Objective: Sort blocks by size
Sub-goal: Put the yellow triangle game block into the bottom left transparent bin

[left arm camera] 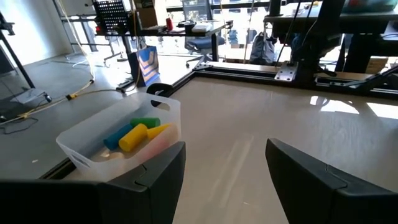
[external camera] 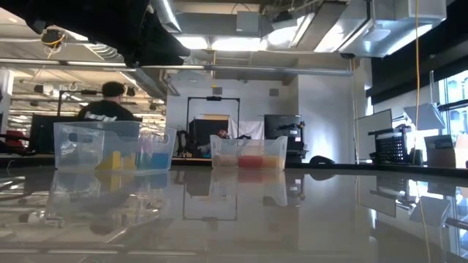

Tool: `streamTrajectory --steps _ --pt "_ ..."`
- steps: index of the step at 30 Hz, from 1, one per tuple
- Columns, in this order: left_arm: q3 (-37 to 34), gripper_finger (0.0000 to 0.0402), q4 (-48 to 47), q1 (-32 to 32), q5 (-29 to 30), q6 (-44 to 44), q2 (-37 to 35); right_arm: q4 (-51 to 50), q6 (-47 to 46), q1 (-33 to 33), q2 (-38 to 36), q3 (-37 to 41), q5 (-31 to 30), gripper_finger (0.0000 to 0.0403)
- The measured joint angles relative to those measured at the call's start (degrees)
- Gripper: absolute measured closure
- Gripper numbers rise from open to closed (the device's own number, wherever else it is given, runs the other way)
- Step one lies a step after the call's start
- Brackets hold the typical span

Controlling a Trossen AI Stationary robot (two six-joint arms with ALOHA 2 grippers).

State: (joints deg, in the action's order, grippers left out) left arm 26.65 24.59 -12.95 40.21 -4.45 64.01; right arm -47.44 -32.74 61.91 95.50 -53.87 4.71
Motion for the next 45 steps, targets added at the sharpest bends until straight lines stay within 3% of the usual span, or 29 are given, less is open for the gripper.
streamTrajectory --steps 5,14,18,24,30,36,45 --pt "0.0 0.018 -0.01 -0.02 0.0 0.2 0.0 -0.15 -0.82 0.0 0.0 0.0 -0.3 0.0161" --pt "0.0 0.018 -0.01 -0.02 0.0 0.39 0.0 0.0 -0.83 0.0 0.0 0.0 -1.47 0.0252" --pt "0.0 0.018 0.01 -0.06 0.0 0.39 0.0 0.1 -1.5 -0.04 0.0 -0.16 -2.43 0.0263" --pt "0.0 0.018 0.55 -1.6 -0.17 1.46 -0.23 0.11 -4.83 -1.45 0.0 -1.46 -10.01 0.0241" --pt "0.0 0.018 0.95 -4.05 -0.2 1.6 -0.79 -0.44 -3.49 -8.97 0.0 -3.38 -22.54 0.0262" --pt "0.0 0.018 1.34 -6.19 -0.18 2.66 -5.28 5.65 8.61 -20.91 0.0 -3.56 -35.65 0.0249" --pt "0.0 0.018 1.36 -7.33 -0.17 4.92 -12.83 35.06 43.53 -41.35 0.0 -3.57 -36.96 0.0254"
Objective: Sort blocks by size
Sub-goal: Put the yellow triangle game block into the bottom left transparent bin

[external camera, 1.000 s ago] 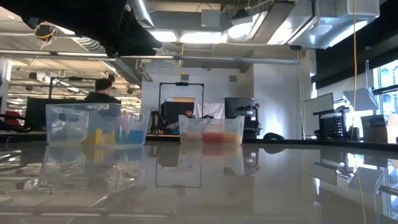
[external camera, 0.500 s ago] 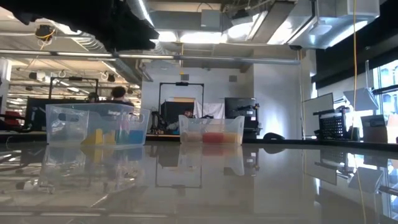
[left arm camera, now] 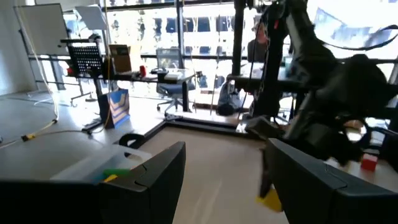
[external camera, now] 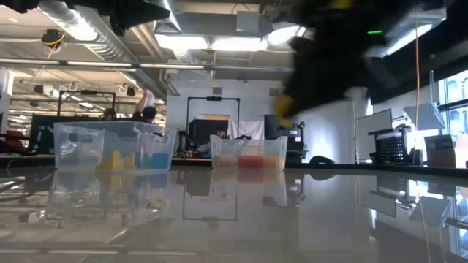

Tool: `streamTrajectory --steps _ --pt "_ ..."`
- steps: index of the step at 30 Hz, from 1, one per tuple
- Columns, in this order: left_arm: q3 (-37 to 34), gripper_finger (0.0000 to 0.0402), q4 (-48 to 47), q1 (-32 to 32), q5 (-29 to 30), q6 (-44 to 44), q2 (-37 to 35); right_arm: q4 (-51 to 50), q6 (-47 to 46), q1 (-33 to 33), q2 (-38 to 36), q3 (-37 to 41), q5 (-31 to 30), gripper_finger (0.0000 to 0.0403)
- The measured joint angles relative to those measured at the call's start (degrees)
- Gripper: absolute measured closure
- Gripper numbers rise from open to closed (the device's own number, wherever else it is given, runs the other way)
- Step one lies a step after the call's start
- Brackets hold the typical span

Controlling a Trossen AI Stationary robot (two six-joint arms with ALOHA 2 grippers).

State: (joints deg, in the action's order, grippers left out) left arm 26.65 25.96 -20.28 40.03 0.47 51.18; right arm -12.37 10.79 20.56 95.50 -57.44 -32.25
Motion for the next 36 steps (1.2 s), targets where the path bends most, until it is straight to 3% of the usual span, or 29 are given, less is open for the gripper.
streamTrajectory --steps 6,11,13,18,27,36 --pt "0.0 0.018 -0.09 0.05 0.0 1.51 -1.11 23.19 11.56 -11.15 1.76 -0.03 5.92 0.0249" --pt "0.0 0.018 -0.09 0.05 0.0 1.51 -1.11 44.06 13.77 -17.88 7.41 -0.12 15.66 0.0252" --pt "0.0 0.018 -0.09 0.05 0.0 1.51 -1.11 48.13 13.78 -19.68 10.19 -1.21 17.92 0.0251" --pt "0.0 0.018 -0.09 0.11 -0.02 1.51 -1.11 50.74 13.79 -22.22 17.54 -9.45 18.37 0.0248" --pt "0.0 0.018 -0.17 0.29 0.0 1.86 -1.11 46.97 13.98 -23.37 29.38 -23.46 18.02 0.0247" --pt "0.0 0.018 -1.85 0.44 0.0 1.44 -1.11 45.58 13.59 -23.22 32.9 -28.58 17.94 0.0227"
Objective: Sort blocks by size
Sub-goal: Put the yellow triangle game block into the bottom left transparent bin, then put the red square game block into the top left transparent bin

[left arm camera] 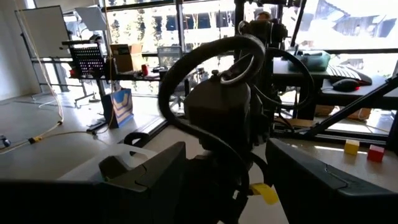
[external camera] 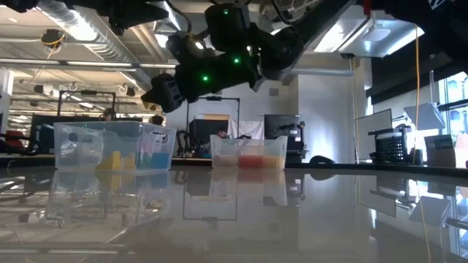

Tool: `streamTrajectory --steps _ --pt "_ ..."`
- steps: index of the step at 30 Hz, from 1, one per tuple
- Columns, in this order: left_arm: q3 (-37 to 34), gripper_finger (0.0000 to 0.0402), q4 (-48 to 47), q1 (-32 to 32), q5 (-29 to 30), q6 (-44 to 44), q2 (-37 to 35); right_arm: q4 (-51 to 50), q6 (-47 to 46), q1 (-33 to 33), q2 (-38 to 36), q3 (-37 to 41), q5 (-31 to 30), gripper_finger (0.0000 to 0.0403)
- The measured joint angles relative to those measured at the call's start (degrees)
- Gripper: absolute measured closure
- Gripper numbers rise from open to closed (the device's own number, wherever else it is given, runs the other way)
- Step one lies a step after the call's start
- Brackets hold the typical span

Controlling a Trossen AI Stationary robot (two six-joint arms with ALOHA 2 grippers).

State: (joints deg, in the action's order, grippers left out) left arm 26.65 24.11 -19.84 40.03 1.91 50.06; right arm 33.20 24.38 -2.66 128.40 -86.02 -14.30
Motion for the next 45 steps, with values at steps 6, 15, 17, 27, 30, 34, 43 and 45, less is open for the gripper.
streamTrajectory --steps 6,15,17,27,30,34,43,45 --pt "0.0 0.018 -1.12 0.01 0.0 0.01 0.0 -3.45 -0.94 0.0 0.08 -1.09 0.31 0.0161" --pt "0.0 0.018 -1.28 0.02 0.01 0.04 0.0 -18.19 3.28 0.5 -6.6 -1.07 1.45 0.0136" --pt "0.0 0.018 -1.28 0.02 0.0 0.04 0.0 -23.09 4.87 1.1 -8.99 -1.08 0.96 0.0137" --pt "0.0 0.018 -1.32 0.02 0.0 -0.15 0.0 -50.43 6.44 10.23 -22.21 -1.09 -13.14 0.0139" --pt "0.0 0.018 -1.43 0.02 0.0 -0.61 0.0 -59.88 2.55 13.72 -25.2 -1.09 -15.11 0.0139" --pt "0.0 0.018 -1.54 0.07 0.0 -0.99 0.36 -71.04 -5.8 18.75 -27.84 -1.07 -16.4 0.0139" --pt "0.0 0.018 -0.57 0.96 -0.01 -1.76 4.36 -90.77 -26.89 33.72 -28.96 -0.96 -11.47 0.0139" --pt "0.0 0.018 -0.43 1.58 0.0 -2.03 5.47 -92.39 -32.6 36.96 -28.96 -0.57 -9.9 0.0139"
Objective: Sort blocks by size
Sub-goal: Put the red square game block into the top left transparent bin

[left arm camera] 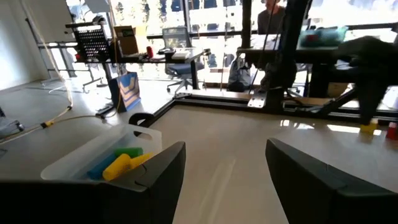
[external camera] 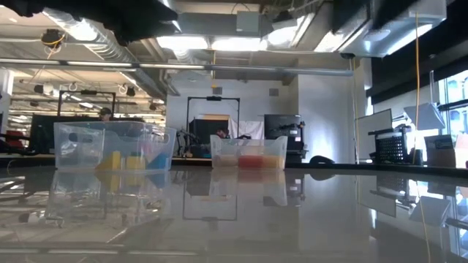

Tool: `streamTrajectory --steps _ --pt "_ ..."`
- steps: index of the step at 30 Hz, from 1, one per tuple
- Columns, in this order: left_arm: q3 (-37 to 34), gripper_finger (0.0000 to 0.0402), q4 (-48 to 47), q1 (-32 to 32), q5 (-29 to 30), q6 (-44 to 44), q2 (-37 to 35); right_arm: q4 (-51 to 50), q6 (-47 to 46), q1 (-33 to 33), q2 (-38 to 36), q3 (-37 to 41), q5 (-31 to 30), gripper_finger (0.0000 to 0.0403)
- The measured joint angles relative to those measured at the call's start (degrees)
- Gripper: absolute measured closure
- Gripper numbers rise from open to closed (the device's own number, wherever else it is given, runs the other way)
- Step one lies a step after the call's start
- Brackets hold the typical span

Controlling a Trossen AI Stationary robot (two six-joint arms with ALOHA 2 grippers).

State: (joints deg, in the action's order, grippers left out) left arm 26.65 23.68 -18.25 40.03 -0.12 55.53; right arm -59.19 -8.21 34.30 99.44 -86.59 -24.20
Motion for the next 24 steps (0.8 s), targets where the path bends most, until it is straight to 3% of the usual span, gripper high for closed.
streamTrajectory --steps 8,13,17,24 --pt "0.02 0.018 5.61 3.06 0.0 -0.49 4.59 -7.73 -17.0 12.49 0.96 0.12 5.07 0.0139" --pt "0.02 0.018 9.08 4.99 0.0 -0.56 7.48 -9.35 -27.03 17.04 2.44 0.11 16.51 0.0139" --pt "0.04 0.018 10.93 6.29 -0.02 -0.87 9.83 -8.99 -34.21 19.84 3.42 0.12 24.18 0.0139" --pt "0.02 0.018 11.75 6.96 -0.03 -1.7 13.0 -2.34 -44.09 25.69 5.15 0.11 28.79 0.0139"
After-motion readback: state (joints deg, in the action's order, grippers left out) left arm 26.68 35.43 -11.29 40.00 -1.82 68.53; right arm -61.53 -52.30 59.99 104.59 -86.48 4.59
